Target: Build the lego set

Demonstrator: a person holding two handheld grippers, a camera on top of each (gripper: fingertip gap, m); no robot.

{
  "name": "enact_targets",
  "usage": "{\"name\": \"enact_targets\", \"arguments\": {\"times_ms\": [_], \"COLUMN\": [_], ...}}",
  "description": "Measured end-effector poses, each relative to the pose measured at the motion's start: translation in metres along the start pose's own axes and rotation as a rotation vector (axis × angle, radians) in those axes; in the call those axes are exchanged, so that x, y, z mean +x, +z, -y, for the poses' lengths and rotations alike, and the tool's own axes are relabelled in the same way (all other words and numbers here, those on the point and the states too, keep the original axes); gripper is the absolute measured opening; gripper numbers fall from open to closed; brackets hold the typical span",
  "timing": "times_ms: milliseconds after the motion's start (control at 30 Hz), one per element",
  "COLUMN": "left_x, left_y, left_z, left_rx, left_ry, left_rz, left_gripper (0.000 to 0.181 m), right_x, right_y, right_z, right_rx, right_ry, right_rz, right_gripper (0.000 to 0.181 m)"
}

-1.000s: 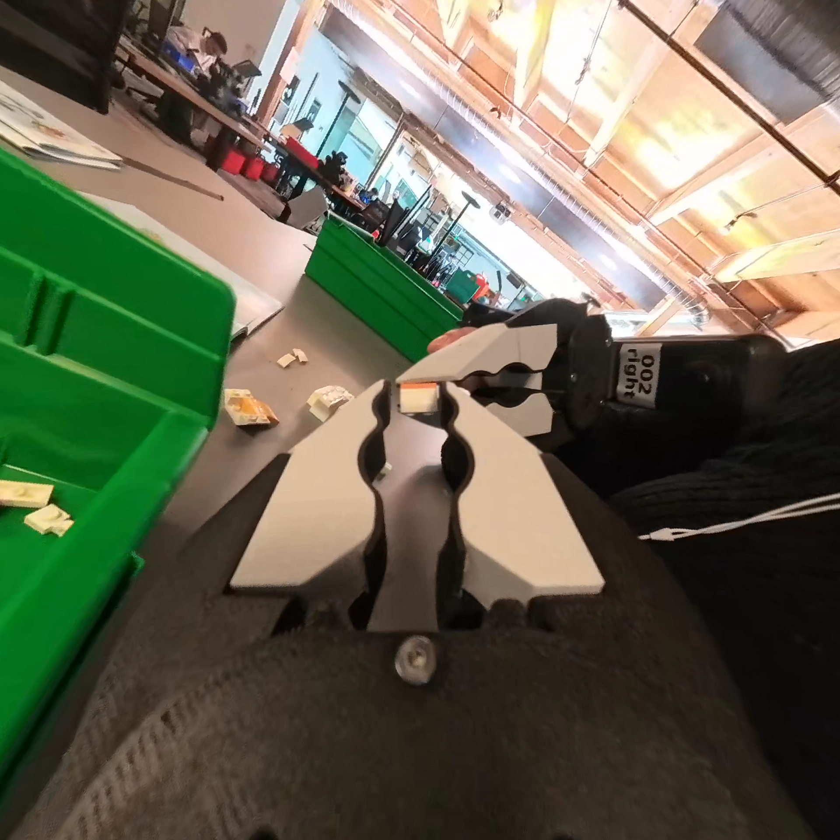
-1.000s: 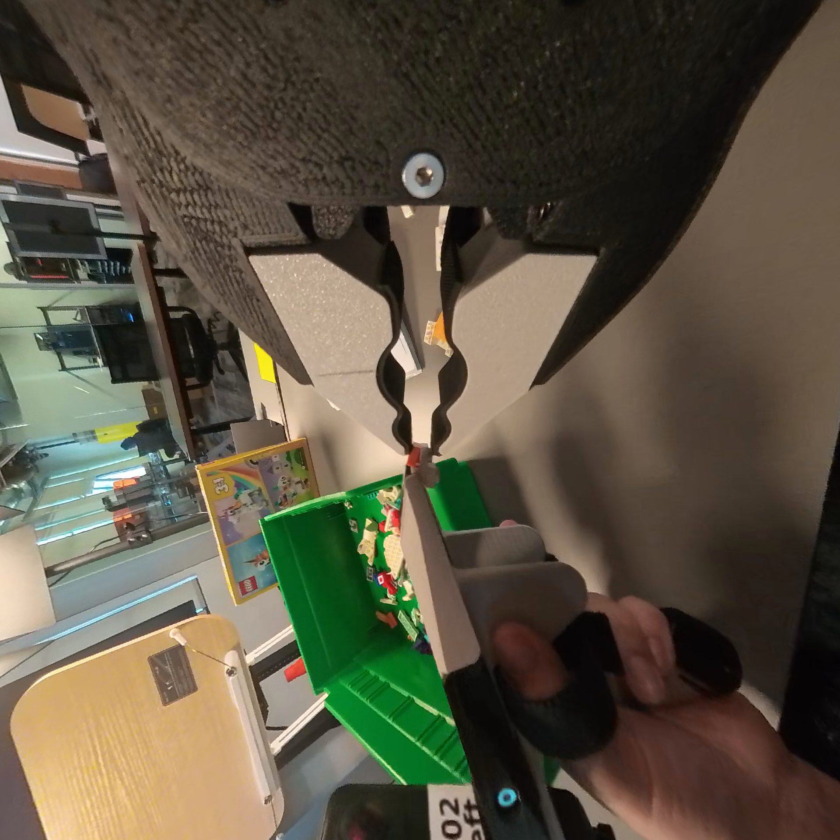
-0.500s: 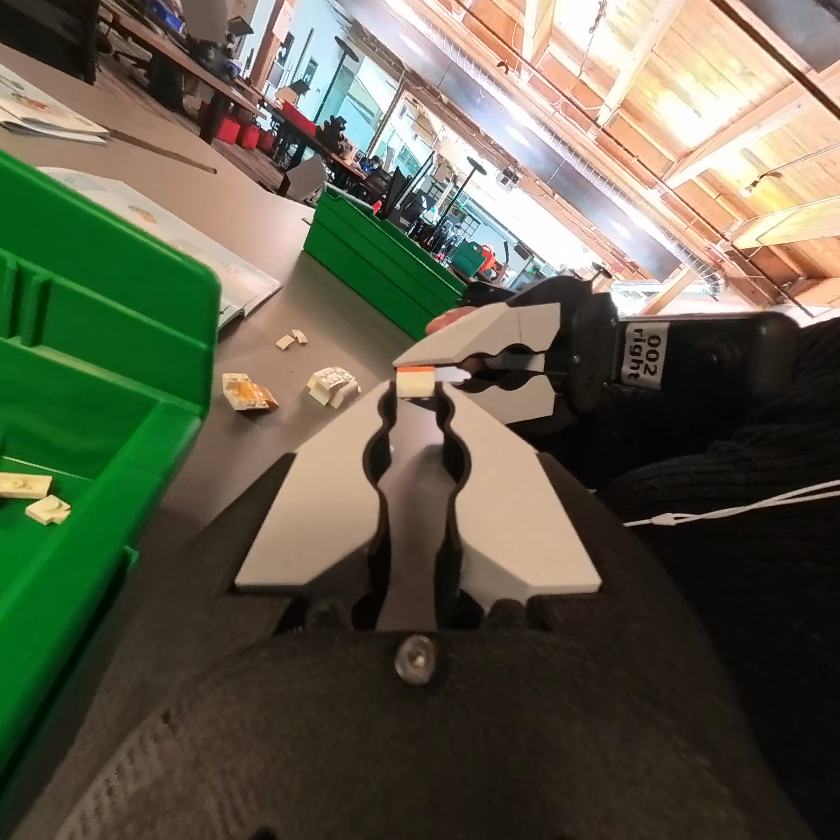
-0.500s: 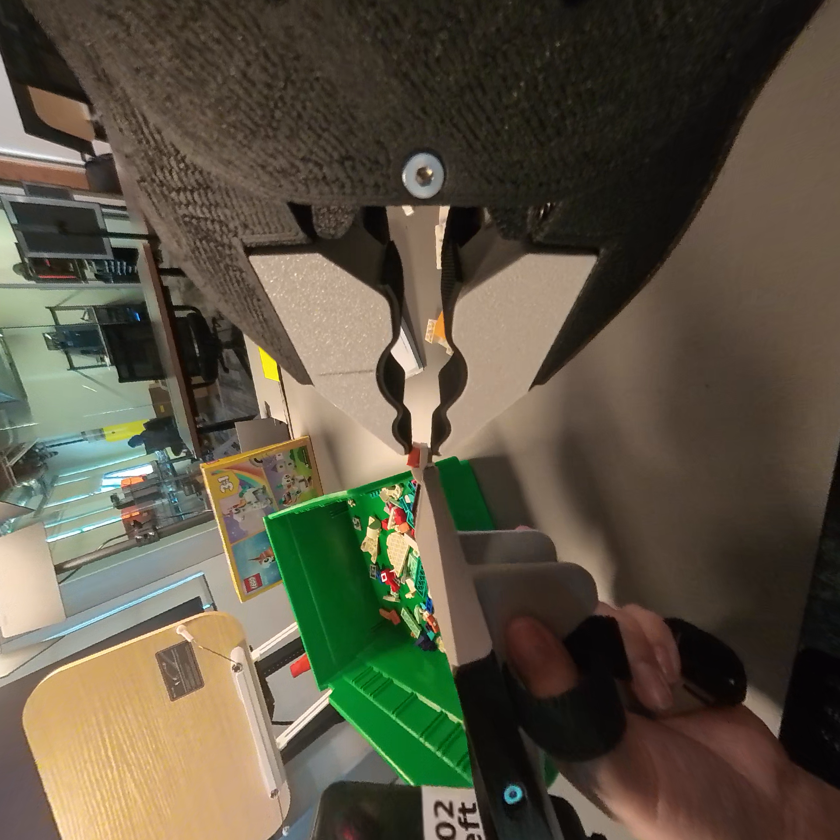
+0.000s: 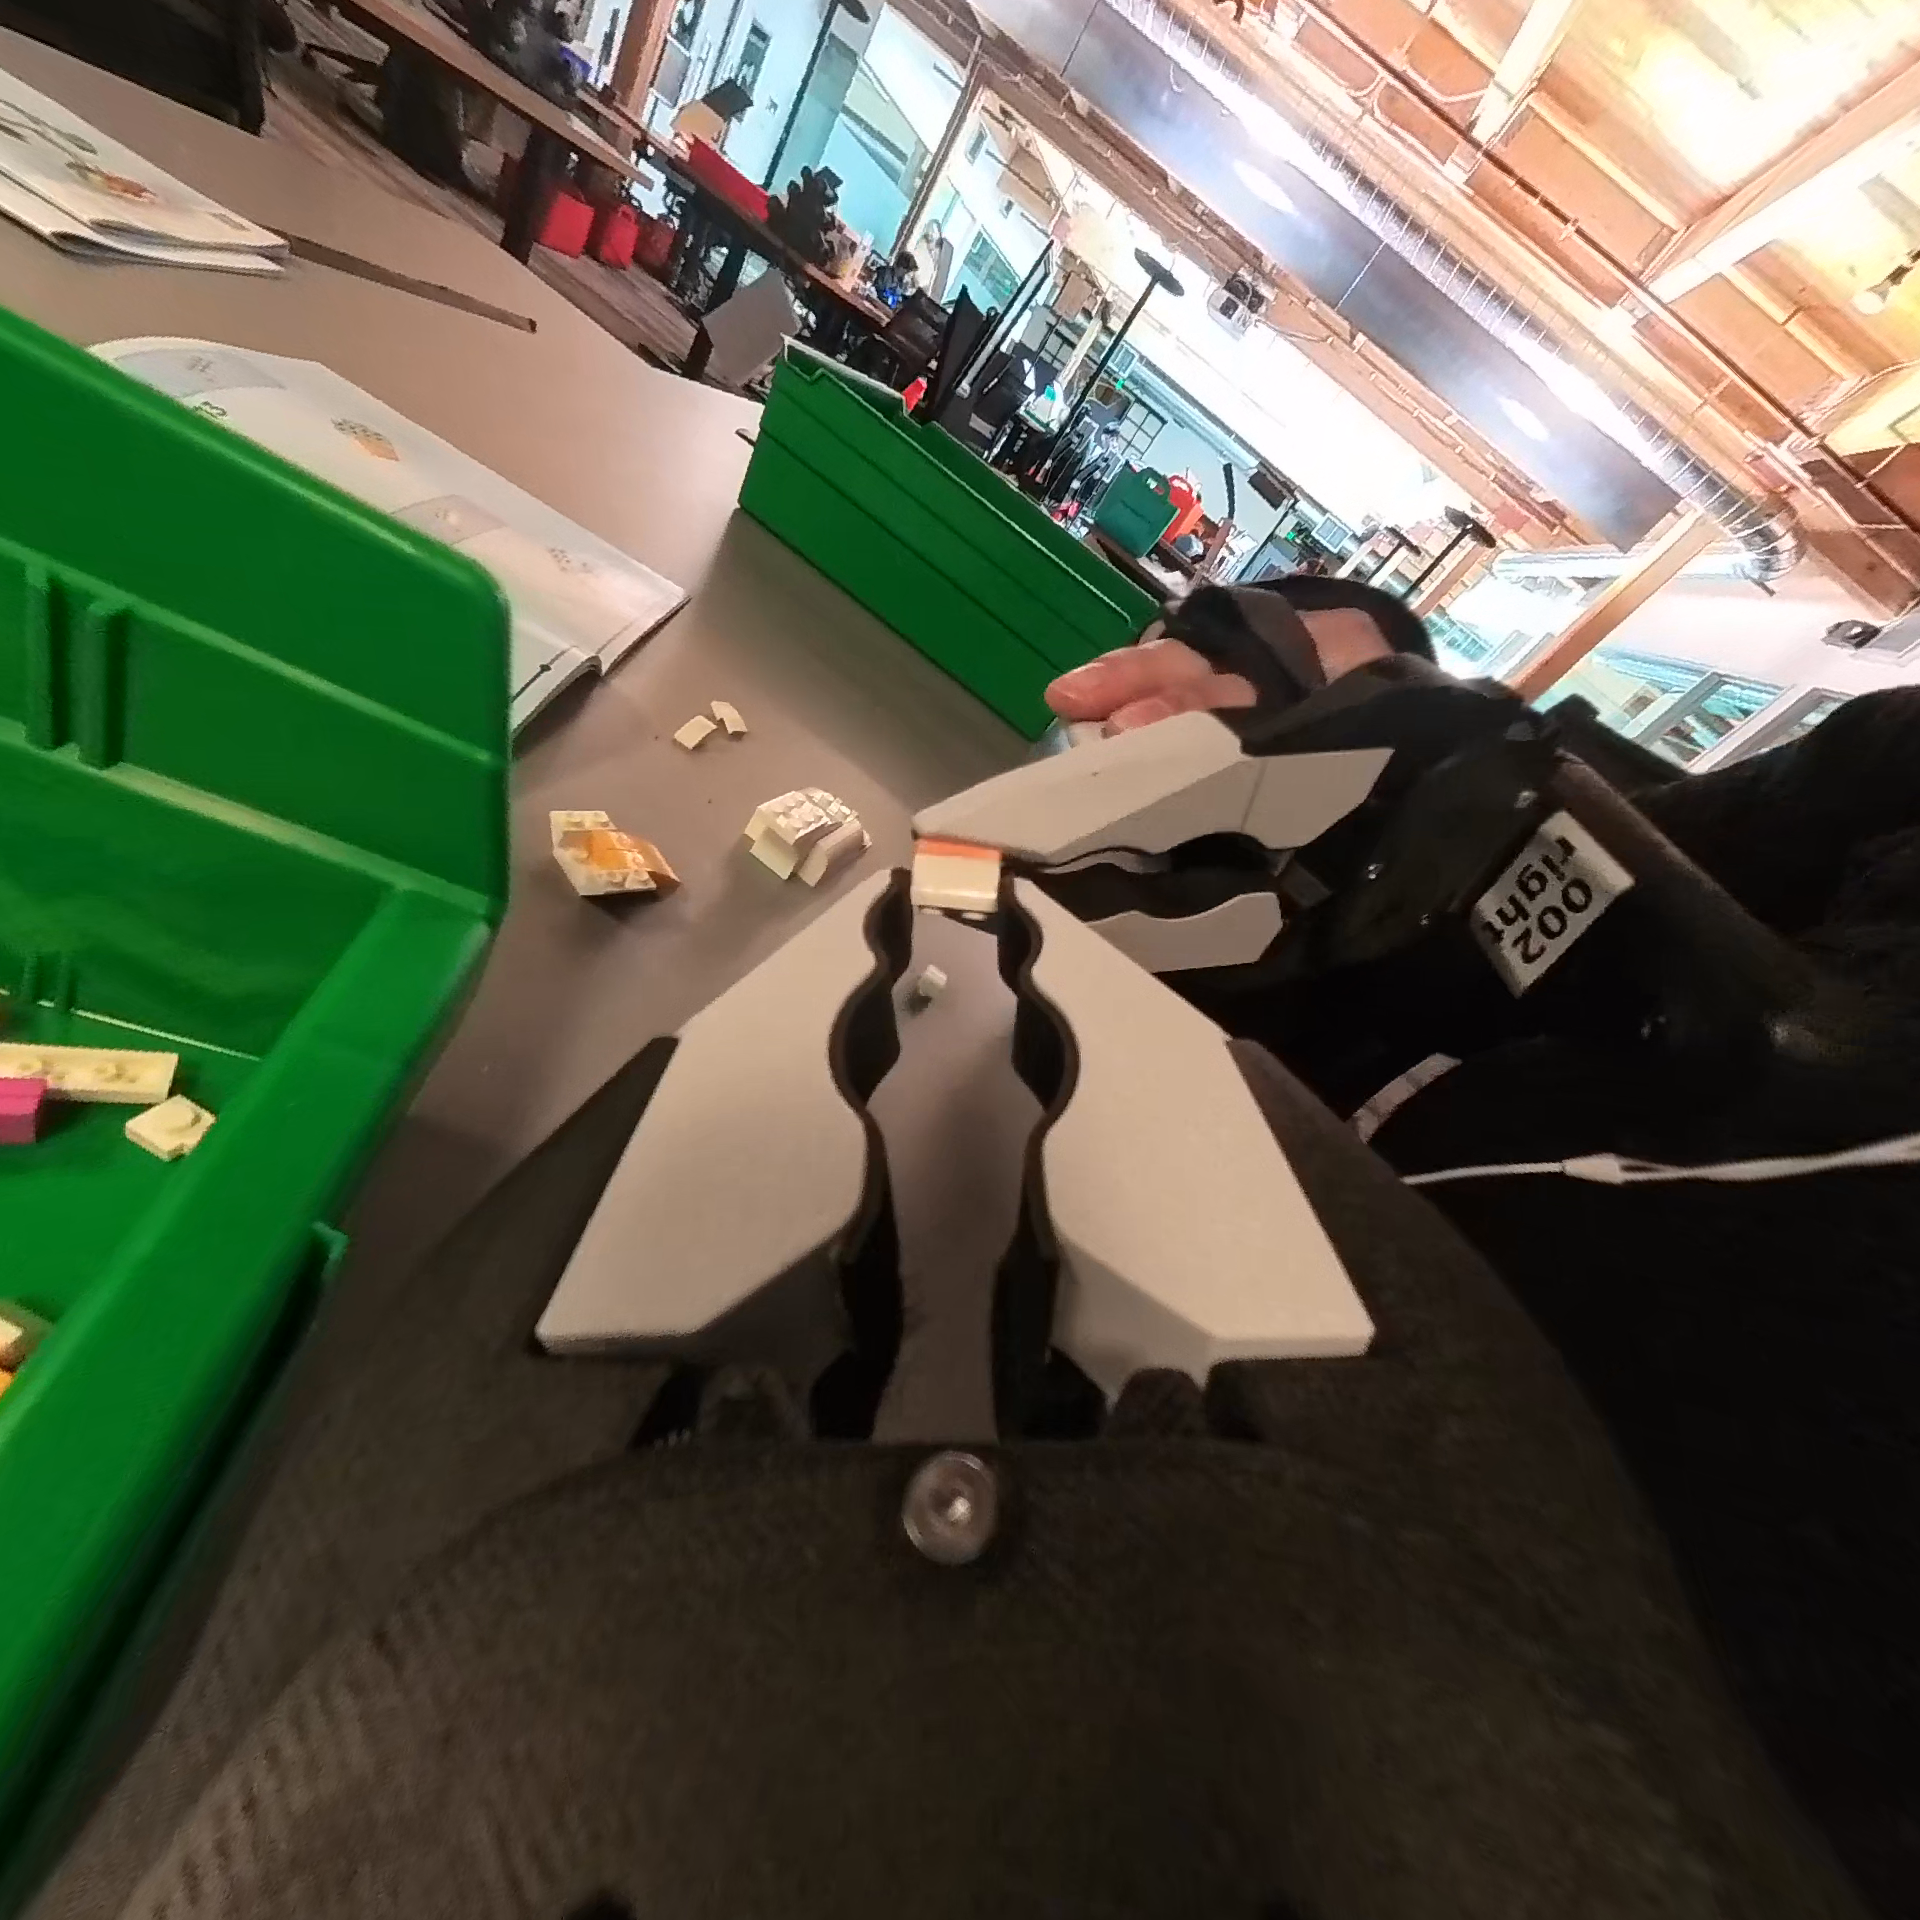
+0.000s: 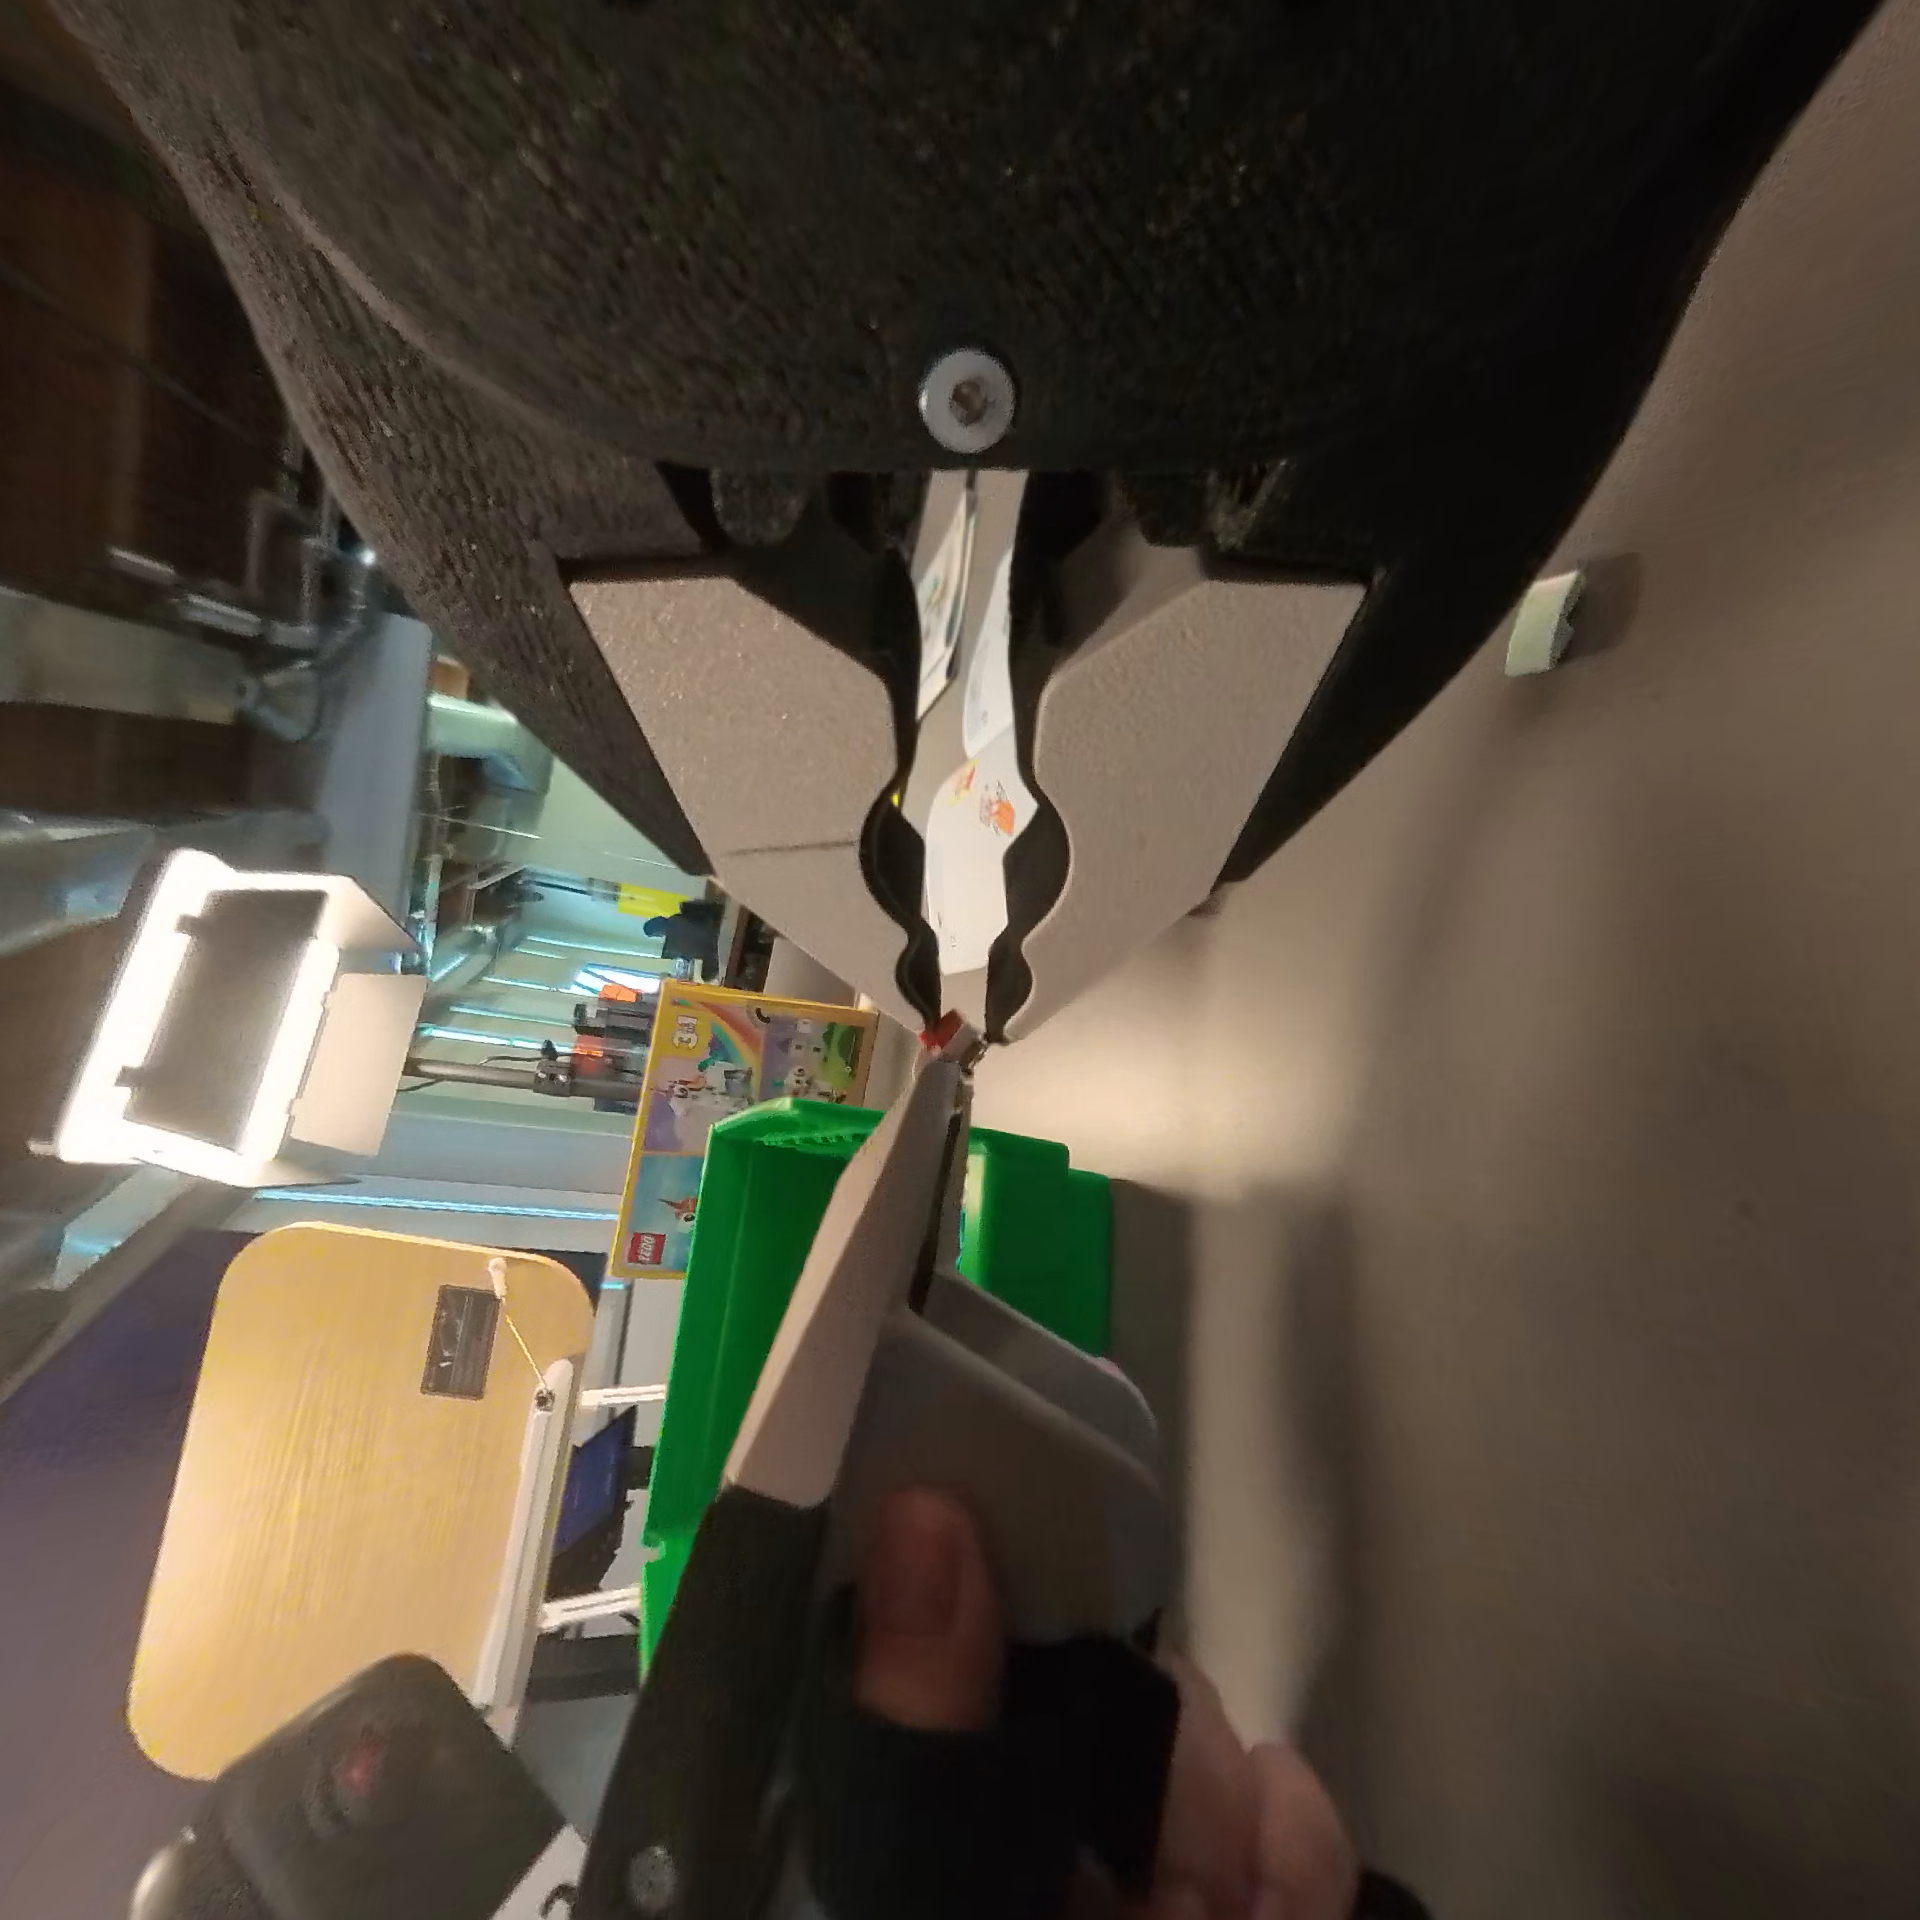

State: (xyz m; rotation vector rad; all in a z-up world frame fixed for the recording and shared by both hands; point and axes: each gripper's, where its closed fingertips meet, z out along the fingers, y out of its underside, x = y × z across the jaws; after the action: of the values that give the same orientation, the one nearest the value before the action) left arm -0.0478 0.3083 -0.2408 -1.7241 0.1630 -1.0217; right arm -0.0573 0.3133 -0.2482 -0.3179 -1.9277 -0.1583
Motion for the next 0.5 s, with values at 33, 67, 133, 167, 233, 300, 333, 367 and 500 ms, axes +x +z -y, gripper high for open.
{"name": "enact_targets", "arguments": {"times_ms": [33,67,133,167,233,300,333,367,500], "left_x": [-0.0006,-0.0008,-0.0013,-0.0022,-0.0034,-0.0039,-0.0037,-0.0033,-0.0046], "left_y": [0.0005,0.0006,0.0016,0.0020,0.0019,0.0013,0.0009,0.0004,0.0009], "left_z": [-0.0010,-0.0006,0.0005,0.0000,-0.0013,-0.0016,-0.0015,-0.0012,-0.0019], "left_rx": [-0.006,-0.004,0.004,0.002,-0.001,0.007,0.011,0.017,0.024], "left_ry": [0.003,0.001,-0.014,-0.016,-0.024,-0.038,-0.044,-0.049,-0.051], "left_rz": [0.005,0.005,0.005,0.009,0.011,0.005,-0.001,-0.007,0.000], "left_gripper": [0.015,0.015,0.015,0.015,0.015,0.015,0.015,0.015,0.015], "right_x": [-0.0006,-0.0002,-0.0001,-0.0009,-0.0022,-0.0024,-0.0021,-0.0018,-0.0031], "right_y": [0.0002,0.0003,0.0009,0.0014,0.0023,0.0027,0.0026,0.0025,0.0034], "right_z": [-0.0001,-0.0003,-0.0015,-0.0019,-0.0017,-0.0009,-0.0003,0.0001,-0.0012], "right_rx": [-0.004,-0.007,-0.013,-0.014,-0.013,-0.005,0.004,0.013,0.009], "right_ry": [-0.012,-0.017,-0.008,0.003,0.042,0.124,0.164,0.193,0.175], "right_rz": [0.002,0.000,0.003,0.007,0.009,0.013,0.017,0.019,0.023], "right_gripper": [0.006,0.006,0.007,0.007,0.007,0.007,0.006,0.006,0.004]}}
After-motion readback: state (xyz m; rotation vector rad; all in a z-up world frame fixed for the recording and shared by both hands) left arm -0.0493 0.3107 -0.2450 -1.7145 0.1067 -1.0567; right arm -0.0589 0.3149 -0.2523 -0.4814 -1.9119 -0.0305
